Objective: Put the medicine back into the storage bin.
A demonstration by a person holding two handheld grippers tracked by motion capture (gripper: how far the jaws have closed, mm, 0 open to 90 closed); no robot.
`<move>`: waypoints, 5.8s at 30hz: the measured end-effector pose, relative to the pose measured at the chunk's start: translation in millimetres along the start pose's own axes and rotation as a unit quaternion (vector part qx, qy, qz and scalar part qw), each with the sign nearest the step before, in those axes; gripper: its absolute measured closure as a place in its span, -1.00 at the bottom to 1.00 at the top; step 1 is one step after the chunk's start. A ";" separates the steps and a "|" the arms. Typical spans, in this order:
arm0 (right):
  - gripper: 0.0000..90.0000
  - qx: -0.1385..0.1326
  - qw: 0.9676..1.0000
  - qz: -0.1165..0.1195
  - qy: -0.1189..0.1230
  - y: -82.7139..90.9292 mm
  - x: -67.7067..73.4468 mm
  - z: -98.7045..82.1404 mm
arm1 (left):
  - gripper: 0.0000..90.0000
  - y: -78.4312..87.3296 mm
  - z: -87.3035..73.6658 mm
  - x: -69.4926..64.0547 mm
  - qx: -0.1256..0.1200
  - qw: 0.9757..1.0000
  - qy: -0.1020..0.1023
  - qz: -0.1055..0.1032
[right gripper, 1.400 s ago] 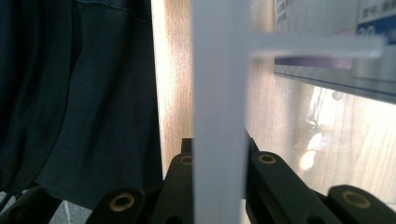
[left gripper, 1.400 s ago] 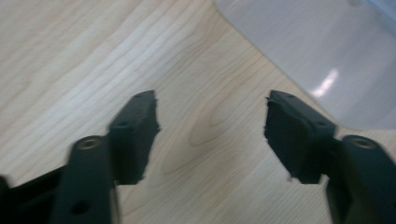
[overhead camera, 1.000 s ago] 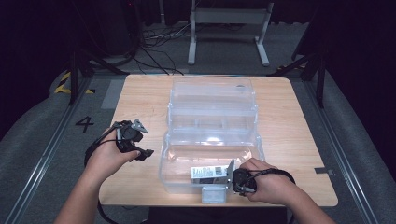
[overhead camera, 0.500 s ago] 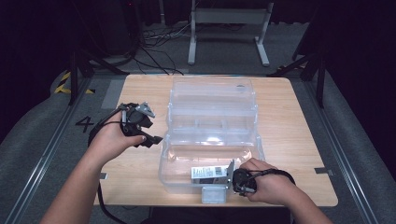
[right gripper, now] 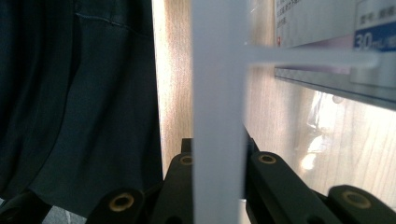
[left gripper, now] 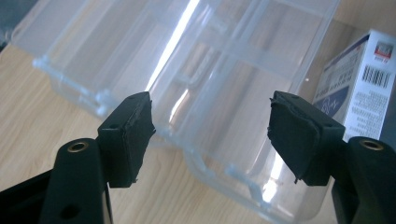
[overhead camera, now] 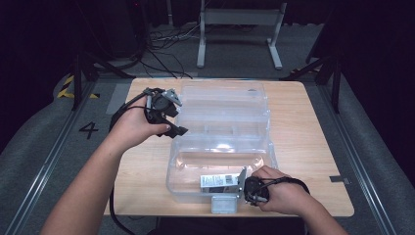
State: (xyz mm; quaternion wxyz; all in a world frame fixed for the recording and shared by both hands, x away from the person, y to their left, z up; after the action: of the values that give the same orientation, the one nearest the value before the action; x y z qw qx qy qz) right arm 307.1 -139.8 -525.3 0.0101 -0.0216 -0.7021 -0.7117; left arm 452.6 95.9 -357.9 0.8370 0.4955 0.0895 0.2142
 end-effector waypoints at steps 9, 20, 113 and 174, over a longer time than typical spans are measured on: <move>0.94 -0.002 1.000 -0.001 0.004 0.4 -0.6 0.0 | -0.16 -17.6 25.8 1.1 0.007 1.000 -0.024 -0.012; 0.94 -0.004 1.000 -0.002 -0.001 0.3 -0.3 0.3 | -0.05 -50.4 54.0 0.4 0.011 0.999 -0.036 -0.037; 0.89 0.006 0.997 -0.014 -0.078 -1.2 -7.2 5.7 | 0.99 -30.1 46.8 -23.1 0.104 0.980 -0.169 -0.019; 0.89 -0.003 0.991 -0.014 -0.129 -0.7 -8.6 8.7 | 0.98 -10.8 23.0 -82.6 0.044 0.975 -0.216 -0.033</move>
State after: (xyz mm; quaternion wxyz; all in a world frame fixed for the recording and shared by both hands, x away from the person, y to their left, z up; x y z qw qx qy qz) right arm 315.9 -131.3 -526.2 -0.0912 -0.1034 -0.6953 -0.7053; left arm 390.1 36.2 -361.1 0.8209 0.5627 -0.0673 0.0703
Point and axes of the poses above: each handheld gripper's, and its own axes: y roughly backward along the jaws, z roughly out of its top, x roughly to its left, the point moved 10 cm from there along -y, roughly forward along the jaws, and after that the axes turned 3 degrees about x, right-handed, at the moved point
